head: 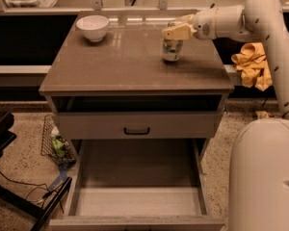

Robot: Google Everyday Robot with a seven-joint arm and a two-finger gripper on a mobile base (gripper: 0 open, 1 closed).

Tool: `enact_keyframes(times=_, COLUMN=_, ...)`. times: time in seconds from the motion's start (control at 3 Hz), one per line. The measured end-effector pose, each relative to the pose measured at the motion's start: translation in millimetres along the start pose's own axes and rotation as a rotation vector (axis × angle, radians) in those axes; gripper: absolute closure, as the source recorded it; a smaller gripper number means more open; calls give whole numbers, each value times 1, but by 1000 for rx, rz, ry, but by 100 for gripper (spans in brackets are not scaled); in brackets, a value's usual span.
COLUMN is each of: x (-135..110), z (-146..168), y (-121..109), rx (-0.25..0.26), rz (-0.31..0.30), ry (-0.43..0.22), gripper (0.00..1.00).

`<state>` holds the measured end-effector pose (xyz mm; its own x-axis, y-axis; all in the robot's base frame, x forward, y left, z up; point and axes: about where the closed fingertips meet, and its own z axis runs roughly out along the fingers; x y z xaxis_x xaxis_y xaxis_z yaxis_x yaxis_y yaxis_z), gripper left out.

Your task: Pick 7up can from middle drawer and place on counter

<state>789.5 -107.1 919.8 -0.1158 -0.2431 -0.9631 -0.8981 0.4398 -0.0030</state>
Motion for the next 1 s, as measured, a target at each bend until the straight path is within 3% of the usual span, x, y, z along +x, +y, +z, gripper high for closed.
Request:
enact_keyframes(times=0.33, x=26, z=17, y=-1, rx=-23, rz=33, ry=40, gripper=100)
enact_keyframes(times=1.0, x=16, z=14, y=-1, rx=-23, rz=33, ry=40, gripper=52)
